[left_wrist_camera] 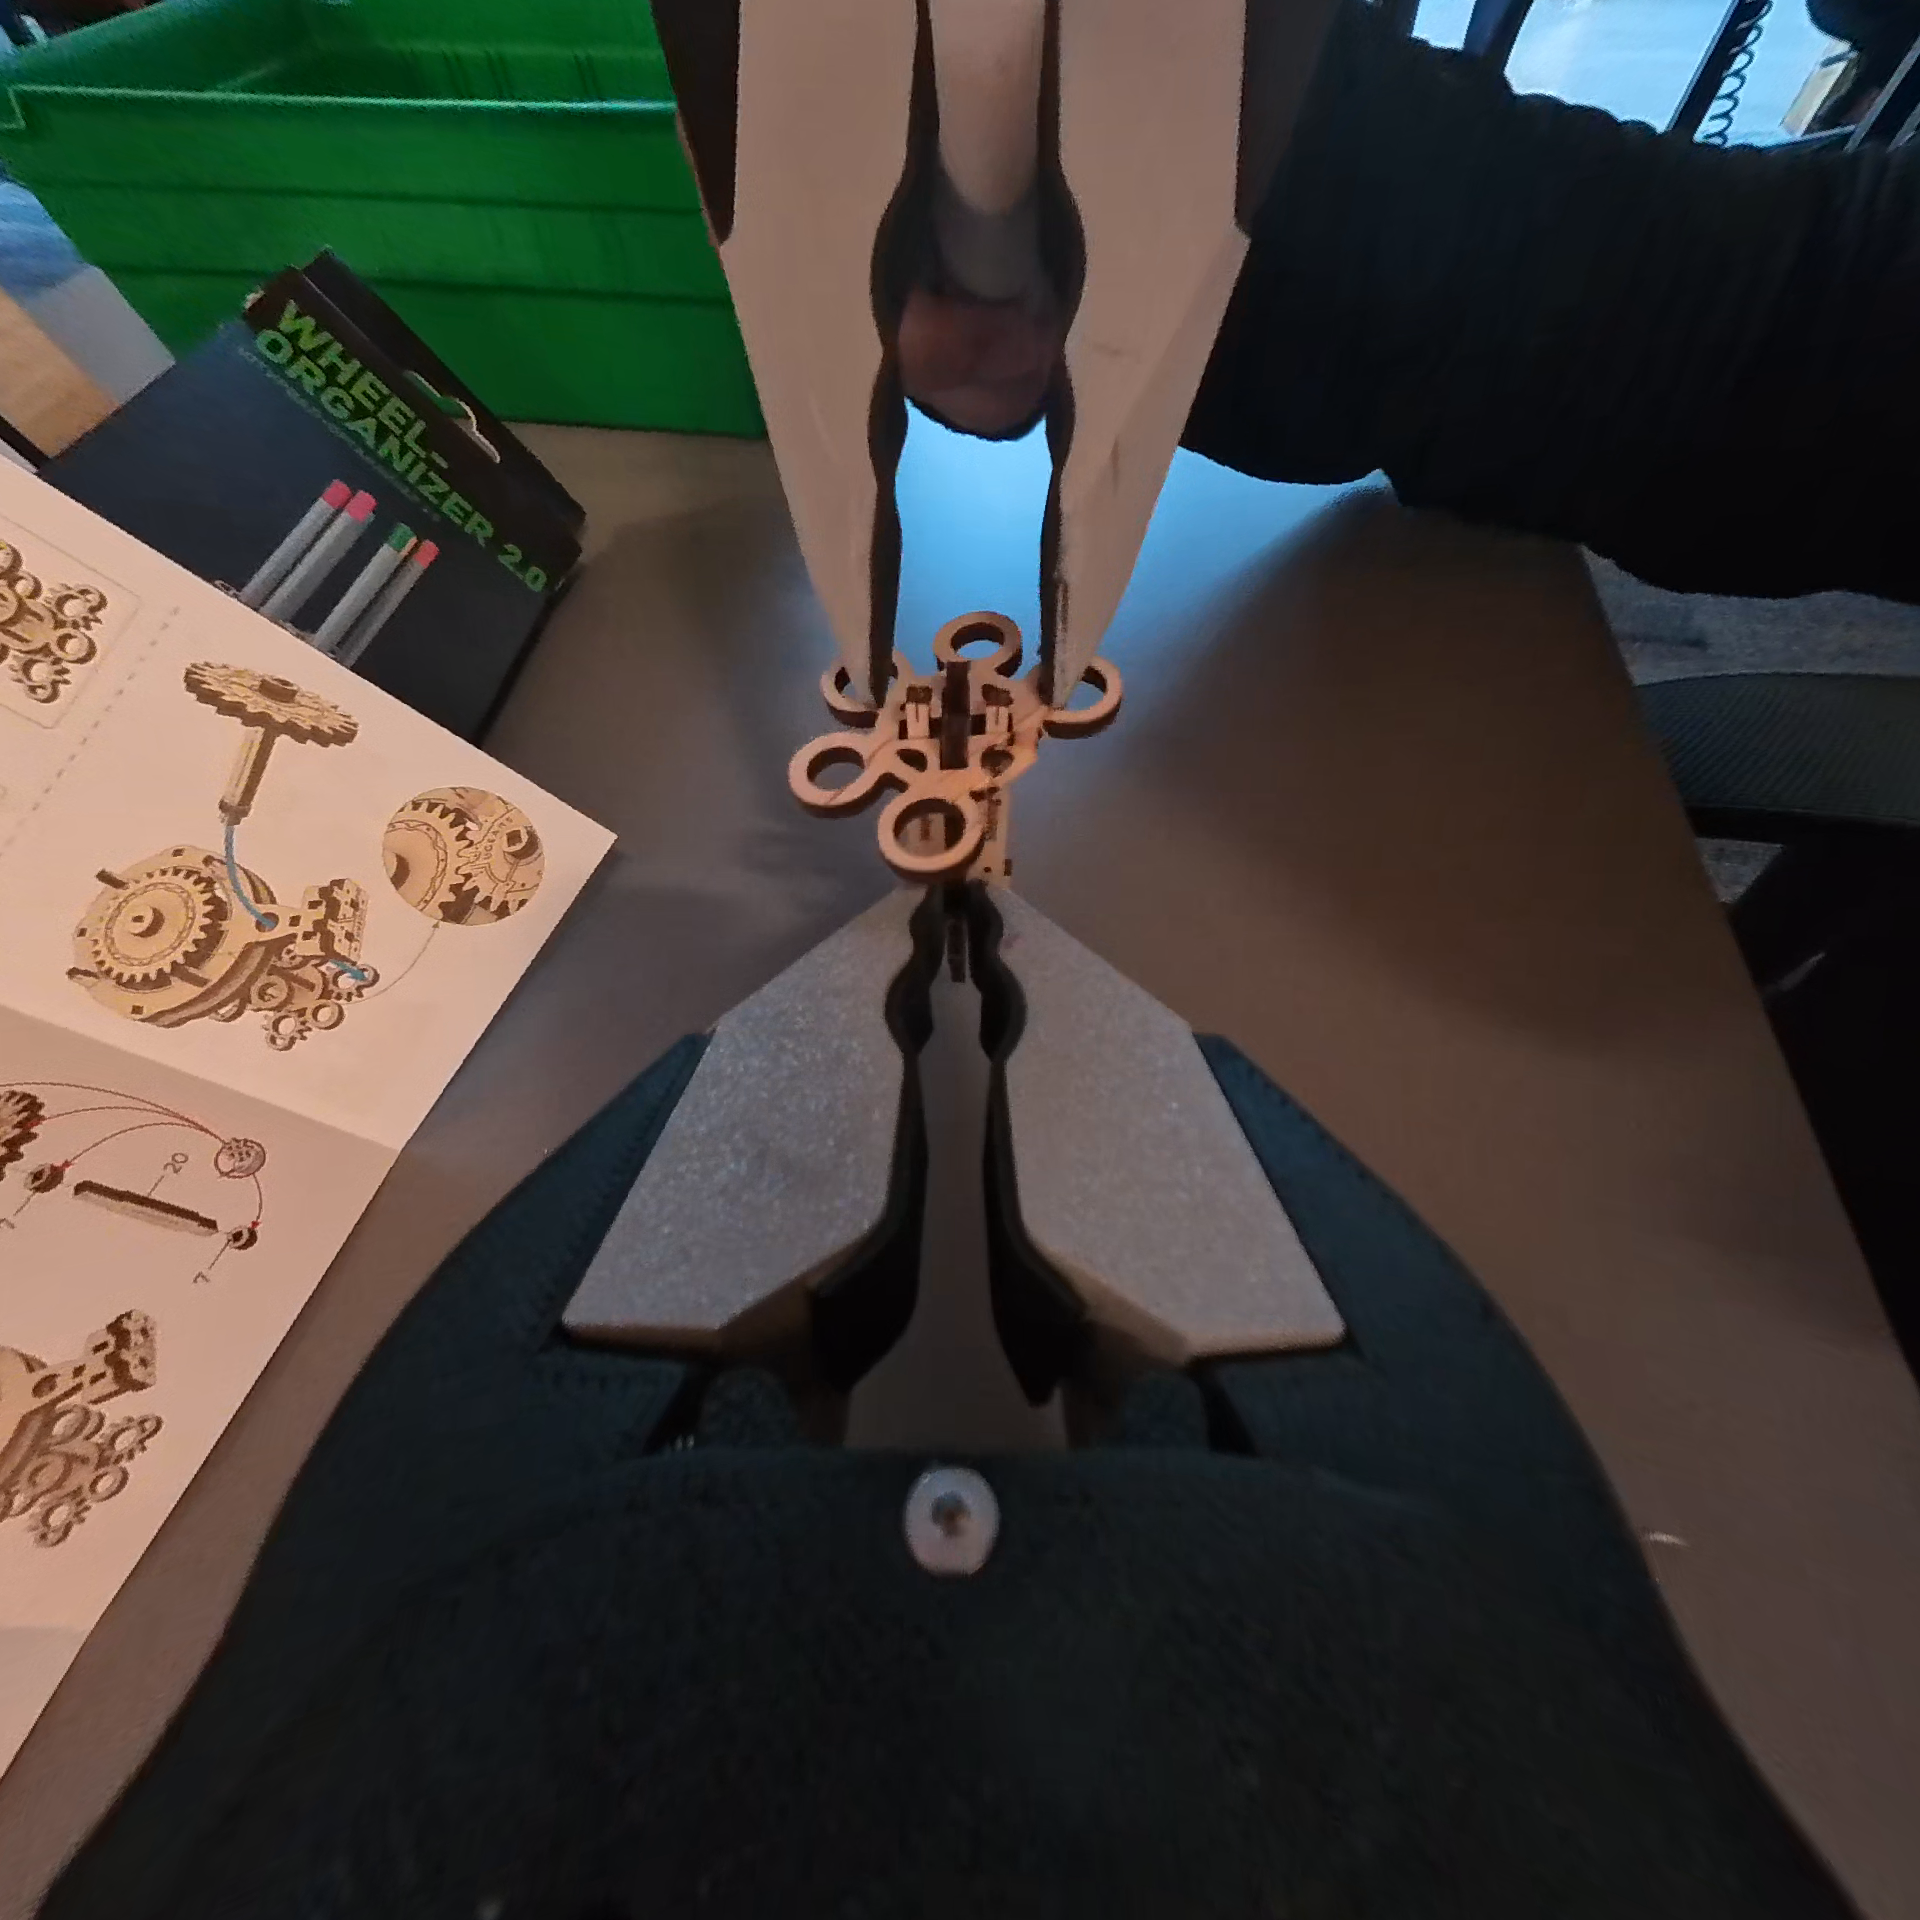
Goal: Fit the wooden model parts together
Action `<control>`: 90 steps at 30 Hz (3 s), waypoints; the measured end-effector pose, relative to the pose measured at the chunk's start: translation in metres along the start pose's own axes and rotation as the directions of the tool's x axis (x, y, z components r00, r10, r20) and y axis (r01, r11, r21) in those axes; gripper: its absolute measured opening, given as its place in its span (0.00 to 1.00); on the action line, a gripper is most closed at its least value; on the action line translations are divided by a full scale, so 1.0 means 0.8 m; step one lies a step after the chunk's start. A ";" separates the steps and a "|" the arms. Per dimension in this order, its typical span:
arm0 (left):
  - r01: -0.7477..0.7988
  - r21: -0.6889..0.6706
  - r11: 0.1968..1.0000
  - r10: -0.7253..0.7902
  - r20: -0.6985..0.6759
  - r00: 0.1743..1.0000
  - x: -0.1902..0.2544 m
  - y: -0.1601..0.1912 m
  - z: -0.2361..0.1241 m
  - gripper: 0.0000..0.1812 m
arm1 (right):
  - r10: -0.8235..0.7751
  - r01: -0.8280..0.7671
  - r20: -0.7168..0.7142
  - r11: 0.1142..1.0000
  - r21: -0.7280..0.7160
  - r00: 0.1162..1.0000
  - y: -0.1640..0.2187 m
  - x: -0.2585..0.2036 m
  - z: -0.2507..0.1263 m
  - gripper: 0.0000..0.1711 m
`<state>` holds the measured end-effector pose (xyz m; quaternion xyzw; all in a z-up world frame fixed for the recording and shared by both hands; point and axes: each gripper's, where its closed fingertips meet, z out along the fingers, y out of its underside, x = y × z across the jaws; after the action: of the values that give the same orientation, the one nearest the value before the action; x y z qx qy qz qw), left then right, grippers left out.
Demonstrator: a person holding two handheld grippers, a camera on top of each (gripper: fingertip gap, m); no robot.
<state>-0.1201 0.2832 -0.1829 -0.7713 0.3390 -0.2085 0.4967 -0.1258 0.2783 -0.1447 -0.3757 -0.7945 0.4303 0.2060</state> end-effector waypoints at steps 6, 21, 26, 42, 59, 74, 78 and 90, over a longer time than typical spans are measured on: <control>0.008 0.011 1.000 -0.008 0.001 1.000 -0.001 -0.003 -0.002 0.00 | 0.028 -0.029 0.026 0.998 0.047 0.999 -0.007 -0.002 0.000 0.11; 0.018 0.007 1.000 -0.018 0.014 1.000 -0.004 -0.002 -0.003 0.01 | 0.020 -0.020 0.002 0.998 0.065 1.000 -0.009 0.001 0.005 0.08; 0.020 -0.001 1.000 -0.020 0.004 1.000 -0.001 0.000 -0.001 0.01 | -0.027 0.028 -0.018 0.998 0.062 0.999 -0.007 0.000 0.007 0.06; 0.056 0.040 0.998 -0.056 -0.001 0.998 -0.006 -0.007 -0.007 0.00 | 0.036 -0.032 -0.019 0.989 0.145 0.999 -0.015 0.008 0.003 0.06; 0.095 0.124 0.988 -0.099 0.029 0.995 -0.022 -0.019 -0.018 0.00 | 0.223 -0.218 0.004 0.944 0.247 0.975 0.007 0.034 -0.024 0.26; 0.127 0.158 0.979 -0.130 0.013 0.991 -0.020 -0.027 -0.020 0.01 | 0.204 -0.202 0.022 0.939 0.279 0.979 -0.002 0.021 0.023 0.10; 0.162 0.095 0.982 -0.162 -0.008 0.987 -0.022 -0.016 -0.019 0.02 | 0.203 -0.198 0.014 0.936 0.290 0.979 -0.004 0.024 0.018 0.10; 0.158 0.118 0.980 -0.166 0.059 0.984 -0.055 -0.027 -0.059 0.07 | 0.293 -0.287 0.000 0.935 0.208 0.956 0.017 0.037 0.017 0.10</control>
<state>-0.1746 0.2917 -0.1428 -0.7739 0.2454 -0.2404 0.5320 -0.1477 0.2985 -0.1639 -0.4720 -0.6782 0.5301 0.1903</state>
